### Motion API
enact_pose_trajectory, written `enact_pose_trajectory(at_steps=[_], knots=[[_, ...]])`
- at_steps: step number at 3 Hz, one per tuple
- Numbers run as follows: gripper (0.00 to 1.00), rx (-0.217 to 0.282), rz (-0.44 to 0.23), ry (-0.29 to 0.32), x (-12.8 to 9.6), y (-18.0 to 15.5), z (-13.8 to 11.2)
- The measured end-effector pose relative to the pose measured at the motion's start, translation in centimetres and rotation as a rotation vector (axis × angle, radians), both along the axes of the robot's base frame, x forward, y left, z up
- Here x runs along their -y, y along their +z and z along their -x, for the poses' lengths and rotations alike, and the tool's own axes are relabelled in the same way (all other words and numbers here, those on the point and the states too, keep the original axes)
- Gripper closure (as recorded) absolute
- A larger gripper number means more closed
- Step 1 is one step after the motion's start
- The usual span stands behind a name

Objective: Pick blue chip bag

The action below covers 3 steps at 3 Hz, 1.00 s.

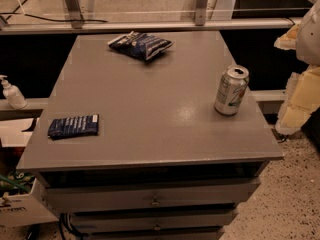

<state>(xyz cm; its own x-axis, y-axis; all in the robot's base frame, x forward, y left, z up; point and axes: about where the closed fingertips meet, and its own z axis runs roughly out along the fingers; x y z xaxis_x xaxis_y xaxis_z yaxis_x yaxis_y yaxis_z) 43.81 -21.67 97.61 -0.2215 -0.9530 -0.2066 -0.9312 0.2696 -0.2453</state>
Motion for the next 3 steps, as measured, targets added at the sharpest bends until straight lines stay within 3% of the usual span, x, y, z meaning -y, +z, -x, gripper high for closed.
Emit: enact_pose_trajectory(at_steps=[1, 2, 3], knots=[[0.00, 0.000, 0.000, 0.000, 0.0, 0.0, 0.0], [0.00, 0.006, -0.004, 0.026, -1.4, -0.6, -0.7], [0.00, 0.021, -0.044, 0.074, -4.7, -1.5, -2.6]])
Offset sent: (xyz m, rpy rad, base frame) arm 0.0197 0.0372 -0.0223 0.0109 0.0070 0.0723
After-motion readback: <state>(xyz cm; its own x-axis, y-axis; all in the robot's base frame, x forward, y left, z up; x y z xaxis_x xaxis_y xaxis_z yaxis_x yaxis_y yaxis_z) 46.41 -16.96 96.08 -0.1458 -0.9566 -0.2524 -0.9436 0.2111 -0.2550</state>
